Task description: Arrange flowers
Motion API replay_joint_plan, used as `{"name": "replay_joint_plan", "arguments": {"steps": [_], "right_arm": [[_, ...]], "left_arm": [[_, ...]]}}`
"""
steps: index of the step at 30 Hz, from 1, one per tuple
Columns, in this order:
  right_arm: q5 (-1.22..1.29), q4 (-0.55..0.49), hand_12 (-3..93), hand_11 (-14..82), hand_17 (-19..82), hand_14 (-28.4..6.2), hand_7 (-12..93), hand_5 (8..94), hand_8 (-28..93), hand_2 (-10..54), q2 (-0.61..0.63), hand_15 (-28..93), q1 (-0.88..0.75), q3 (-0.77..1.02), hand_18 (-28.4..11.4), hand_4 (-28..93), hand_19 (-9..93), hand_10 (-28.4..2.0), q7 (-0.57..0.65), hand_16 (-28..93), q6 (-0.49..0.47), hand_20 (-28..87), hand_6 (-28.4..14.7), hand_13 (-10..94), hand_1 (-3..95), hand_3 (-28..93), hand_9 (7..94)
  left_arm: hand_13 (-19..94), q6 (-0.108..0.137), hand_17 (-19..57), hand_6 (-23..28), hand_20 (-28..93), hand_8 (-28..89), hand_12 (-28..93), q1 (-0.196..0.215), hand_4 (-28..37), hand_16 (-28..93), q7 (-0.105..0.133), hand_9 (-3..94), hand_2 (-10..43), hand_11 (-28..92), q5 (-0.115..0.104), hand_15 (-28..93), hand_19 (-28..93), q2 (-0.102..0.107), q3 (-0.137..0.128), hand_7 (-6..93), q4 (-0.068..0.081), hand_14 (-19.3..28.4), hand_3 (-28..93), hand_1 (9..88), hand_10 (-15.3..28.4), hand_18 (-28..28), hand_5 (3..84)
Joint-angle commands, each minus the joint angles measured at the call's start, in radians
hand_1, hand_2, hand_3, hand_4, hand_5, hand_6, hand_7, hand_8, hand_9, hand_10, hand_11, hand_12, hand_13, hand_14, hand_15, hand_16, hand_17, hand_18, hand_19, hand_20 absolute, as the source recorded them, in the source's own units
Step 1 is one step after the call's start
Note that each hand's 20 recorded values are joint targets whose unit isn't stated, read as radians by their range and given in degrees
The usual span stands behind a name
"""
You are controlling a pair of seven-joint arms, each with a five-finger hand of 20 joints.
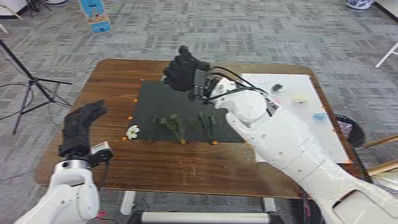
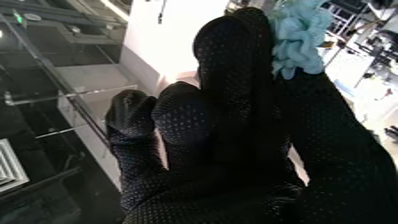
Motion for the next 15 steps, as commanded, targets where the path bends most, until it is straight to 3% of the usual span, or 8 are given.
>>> {"name": "replay_joint_plan", "arguments": {"steps": [1,6,8,11,15], "right_arm": [[-0.152,0.069,33.8,40.5,34,-12.6,29,74.7,5,8.8,-0.129,74,-0.063,0.038,-24.0,-23,84,-11.1,-0.073,45,0.024,67,2.9,69,48.7,55,80.9],[-0.291,0.092,34.6,41.2,34,-12.3,29,74.7,6,8.4,-0.201,75,-0.087,0.12,-23.7,-23,83,-10.6,-0.176,45,-0.015,67,3.3,69,49.9,54,80.4],[-0.311,0.096,35.2,41.7,33,-12.1,29,74.2,6,8.4,-0.212,75,-0.086,0.131,-23.5,-24,83,-10.5,-0.199,46,-0.034,67,3.5,69,50.5,53,79.9],[-0.304,0.086,35.9,42.4,33,-12.1,29,73.9,7,8.4,-0.205,75,-0.073,0.125,-23.3,-24,83,-10.5,-0.212,46,-0.063,67,3.6,68,50.5,53,79.2],[-0.333,0.078,36.2,42.9,33,-12.1,29,74.0,7,8.4,-0.237,75,-0.054,0.157,-23.2,-24,82,-10.4,-0.281,47,-0.159,67,3.6,68,50.1,54,78.8]], "left_arm": [[38,0.013,10.1,4.2,16,-9,8,-0.013,-28.3,-4,-0.001,52.8,27.8,19,-0.002,12,5,-0.012,0.01,15.4,-0.01,11.9,70,23.8,14.2,5.8,51.1],[36,0.055,9.3,4.2,16,-9,8,-0.017,-28.3,-4,-0.029,50.8,27.8,19,0.002,11,6,-0.011,0.015,15.3,-0.015,11.9,69,23.7,13.8,6.4,50.1],[36,0.053,9.1,4.3,16,-9,8,-0.013,-28.3,-4,-0.032,50.5,28.0,19,-0.003,11,6,-0.009,0.008,15.2,-0.018,12.1,69,23.7,13.8,6.5,49.6],[36,0.047,9.0,4.2,16,-9,8,-0.011,-28.3,-3,-0.035,50.5,28.0,19,0.008,11,6,-0.004,0.002,15.4,-0.02,12.1,70,24.0,13.8,6.5,49.7],[37,0.051,9.1,4.2,16,-9,8,-0.004,-28.3,-3,-0.03,50.6,27.8,19,0.006,11,6,0.001,-0.007,15.4,-0.028,12.2,70,24.4,13.9,6.5,49.9]]}}
